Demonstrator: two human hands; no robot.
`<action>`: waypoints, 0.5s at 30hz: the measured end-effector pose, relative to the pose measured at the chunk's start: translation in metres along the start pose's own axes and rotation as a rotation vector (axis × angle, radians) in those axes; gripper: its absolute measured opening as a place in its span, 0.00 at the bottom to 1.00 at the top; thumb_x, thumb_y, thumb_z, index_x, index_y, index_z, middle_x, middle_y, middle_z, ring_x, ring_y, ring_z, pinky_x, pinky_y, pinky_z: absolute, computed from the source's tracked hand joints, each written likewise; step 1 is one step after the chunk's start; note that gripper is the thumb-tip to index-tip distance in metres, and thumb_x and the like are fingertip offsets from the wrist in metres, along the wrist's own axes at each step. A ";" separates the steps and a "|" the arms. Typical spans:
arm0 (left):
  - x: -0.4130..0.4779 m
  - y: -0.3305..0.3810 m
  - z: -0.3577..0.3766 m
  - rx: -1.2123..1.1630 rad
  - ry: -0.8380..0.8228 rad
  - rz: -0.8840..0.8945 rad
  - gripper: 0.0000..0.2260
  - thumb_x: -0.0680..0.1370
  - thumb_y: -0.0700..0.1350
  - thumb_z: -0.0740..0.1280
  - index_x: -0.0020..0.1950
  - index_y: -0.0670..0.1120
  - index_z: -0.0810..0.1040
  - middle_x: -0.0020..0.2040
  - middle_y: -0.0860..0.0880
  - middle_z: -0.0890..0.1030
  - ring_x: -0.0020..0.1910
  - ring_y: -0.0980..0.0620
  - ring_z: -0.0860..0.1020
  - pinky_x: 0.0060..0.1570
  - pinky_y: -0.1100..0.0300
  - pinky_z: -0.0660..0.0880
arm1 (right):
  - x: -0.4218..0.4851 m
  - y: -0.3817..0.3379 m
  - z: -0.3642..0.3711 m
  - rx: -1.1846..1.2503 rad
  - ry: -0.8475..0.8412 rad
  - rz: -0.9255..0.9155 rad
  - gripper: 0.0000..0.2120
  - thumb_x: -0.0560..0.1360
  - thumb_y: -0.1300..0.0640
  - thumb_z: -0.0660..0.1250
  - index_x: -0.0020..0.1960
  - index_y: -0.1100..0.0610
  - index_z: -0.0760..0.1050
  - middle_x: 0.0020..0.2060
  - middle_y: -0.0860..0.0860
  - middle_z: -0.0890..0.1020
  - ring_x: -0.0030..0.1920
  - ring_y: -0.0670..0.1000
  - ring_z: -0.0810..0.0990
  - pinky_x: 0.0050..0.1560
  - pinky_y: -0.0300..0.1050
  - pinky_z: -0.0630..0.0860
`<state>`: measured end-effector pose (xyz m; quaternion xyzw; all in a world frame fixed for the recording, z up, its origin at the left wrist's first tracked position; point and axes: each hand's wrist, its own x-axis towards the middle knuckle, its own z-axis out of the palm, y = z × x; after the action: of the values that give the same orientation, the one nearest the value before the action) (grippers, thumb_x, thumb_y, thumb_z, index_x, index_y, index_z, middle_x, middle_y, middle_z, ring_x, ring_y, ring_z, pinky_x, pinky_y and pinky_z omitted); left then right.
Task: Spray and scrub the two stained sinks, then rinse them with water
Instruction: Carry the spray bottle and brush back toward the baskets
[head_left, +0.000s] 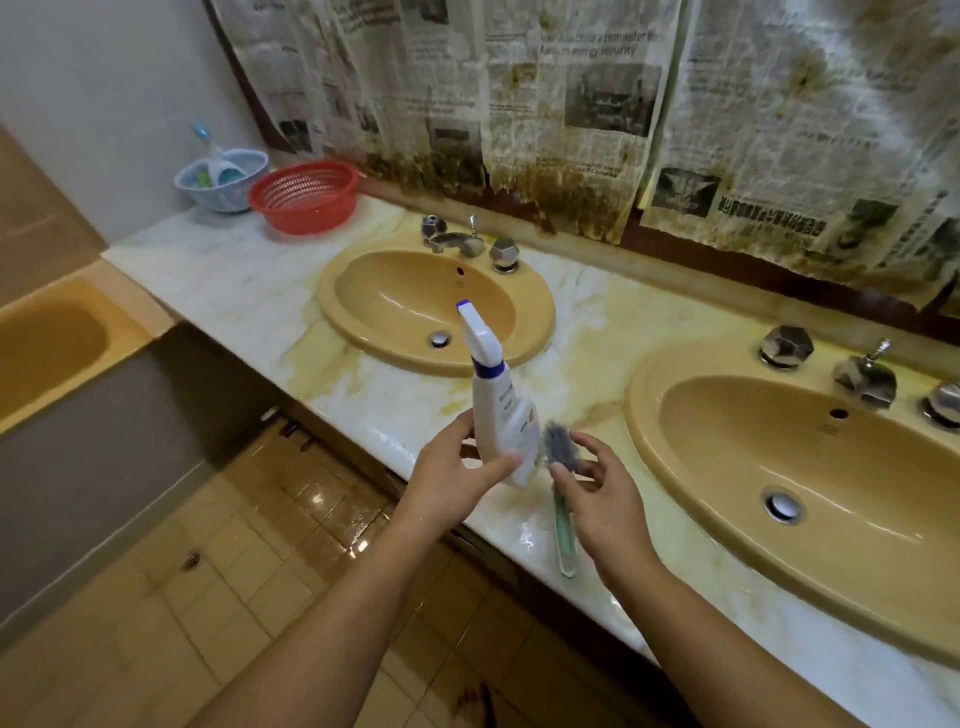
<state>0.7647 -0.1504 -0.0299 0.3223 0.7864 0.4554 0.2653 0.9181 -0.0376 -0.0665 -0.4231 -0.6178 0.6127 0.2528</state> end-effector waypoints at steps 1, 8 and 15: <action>-0.005 0.001 -0.003 -0.002 0.036 -0.011 0.22 0.73 0.57 0.77 0.65 0.63 0.75 0.55 0.62 0.82 0.53 0.64 0.80 0.50 0.63 0.76 | 0.001 -0.002 0.003 -0.005 -0.030 -0.010 0.19 0.79 0.53 0.73 0.67 0.40 0.75 0.53 0.45 0.82 0.52 0.46 0.83 0.47 0.39 0.78; -0.033 -0.002 -0.039 -0.004 0.245 -0.098 0.24 0.75 0.53 0.77 0.68 0.60 0.73 0.55 0.62 0.80 0.50 0.66 0.79 0.46 0.66 0.76 | 0.010 -0.019 0.048 -0.030 -0.236 -0.078 0.18 0.80 0.55 0.71 0.67 0.42 0.75 0.54 0.45 0.82 0.52 0.47 0.82 0.47 0.40 0.78; -0.023 -0.028 -0.101 -0.020 0.306 -0.125 0.29 0.75 0.52 0.76 0.74 0.60 0.71 0.65 0.61 0.77 0.64 0.58 0.75 0.63 0.52 0.77 | 0.023 -0.036 0.121 -0.015 -0.326 -0.103 0.18 0.79 0.55 0.72 0.65 0.40 0.75 0.54 0.46 0.83 0.50 0.48 0.83 0.49 0.45 0.81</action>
<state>0.7003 -0.2328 -0.0070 0.1967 0.8315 0.4897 0.1734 0.7976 -0.0803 -0.0514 -0.2877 -0.6760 0.6549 0.1769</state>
